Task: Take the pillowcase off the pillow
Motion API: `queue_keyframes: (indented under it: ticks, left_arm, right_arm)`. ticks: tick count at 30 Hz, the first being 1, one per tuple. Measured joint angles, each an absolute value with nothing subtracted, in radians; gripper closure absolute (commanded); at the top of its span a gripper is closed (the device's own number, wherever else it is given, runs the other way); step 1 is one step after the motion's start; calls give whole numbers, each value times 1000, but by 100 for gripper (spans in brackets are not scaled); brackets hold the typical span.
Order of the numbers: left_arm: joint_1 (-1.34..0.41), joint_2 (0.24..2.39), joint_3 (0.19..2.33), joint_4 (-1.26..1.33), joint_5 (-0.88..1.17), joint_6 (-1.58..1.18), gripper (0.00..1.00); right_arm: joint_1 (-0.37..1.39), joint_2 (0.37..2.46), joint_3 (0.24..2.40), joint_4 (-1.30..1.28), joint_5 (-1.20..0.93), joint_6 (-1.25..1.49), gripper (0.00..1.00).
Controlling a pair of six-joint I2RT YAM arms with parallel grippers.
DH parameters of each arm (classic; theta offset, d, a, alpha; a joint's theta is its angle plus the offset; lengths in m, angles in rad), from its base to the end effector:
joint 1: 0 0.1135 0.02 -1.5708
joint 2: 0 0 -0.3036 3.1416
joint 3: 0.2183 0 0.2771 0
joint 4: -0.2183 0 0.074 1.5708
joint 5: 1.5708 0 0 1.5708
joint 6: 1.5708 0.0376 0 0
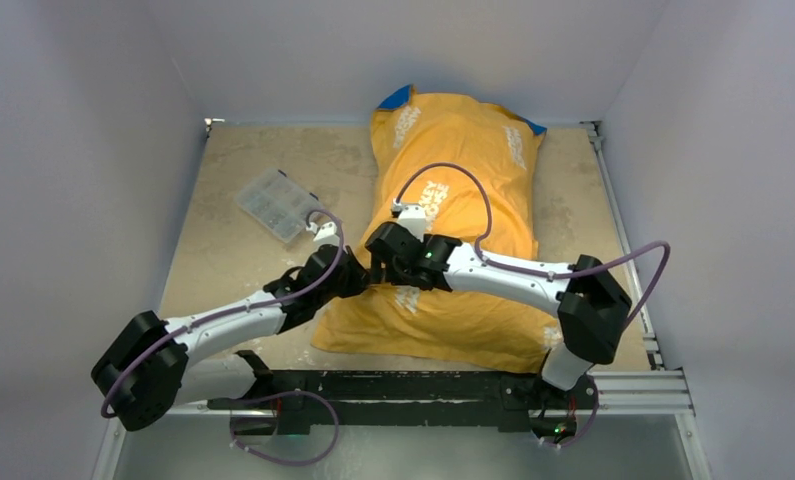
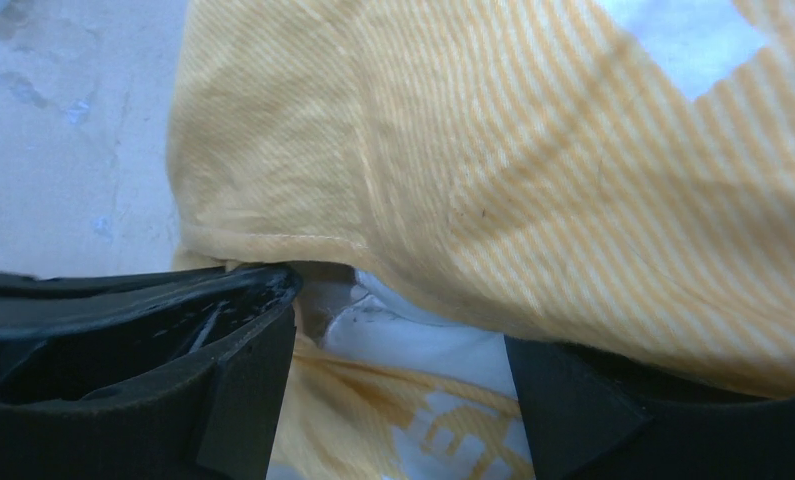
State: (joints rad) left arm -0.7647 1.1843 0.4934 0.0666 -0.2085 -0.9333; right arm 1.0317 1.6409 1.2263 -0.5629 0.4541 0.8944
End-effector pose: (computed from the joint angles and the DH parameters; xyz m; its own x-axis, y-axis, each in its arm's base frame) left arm 0.1801 -0.1620 0.2038 -0.6980 -0.4199 -0.5801 -0.0079 0.8146 -0.5800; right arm 0.2058 0.3119 0.2729 -0.7697 0.0785 -0.6336 -0.0720 0.9754 0.2083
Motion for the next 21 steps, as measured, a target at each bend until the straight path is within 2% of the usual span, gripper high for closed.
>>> queue_keyframes:
  ticks: [5, 8, 10, 13, 14, 16, 17, 21]
  left_arm:
    - [-759, 1136, 492, 57, -199, -923, 100]
    - [-759, 1117, 492, 54, -184, -922, 100]
    - [-759, 1115, 492, 49, -177, -922, 100]
    - [-759, 1116, 489, 44, -167, -921, 100]
    - [-759, 1116, 485, 46, -165, -921, 100]
    - [-759, 1119, 473, 51, -158, -922, 100]
    - [-760, 1123, 467, 56, -154, -922, 100]
    - [-776, 1143, 459, 61, -149, -923, 100]
  right_arm:
    - [1031, 1712, 1239, -573, 487, 896, 20]
    - [1031, 1758, 1238, -562, 510, 896, 25]
    - [1031, 1782, 1239, -553, 526, 896, 36]
    - [1031, 1811, 1252, -560, 551, 882, 68]
    - [1030, 1818, 1254, -562, 559, 875, 81]
    - [1022, 1831, 1255, -559, 561, 857, 97]
    - [1016, 1835, 1255, -552, 556, 849, 100]
    - [1001, 1835, 1256, -529, 525, 814, 100]
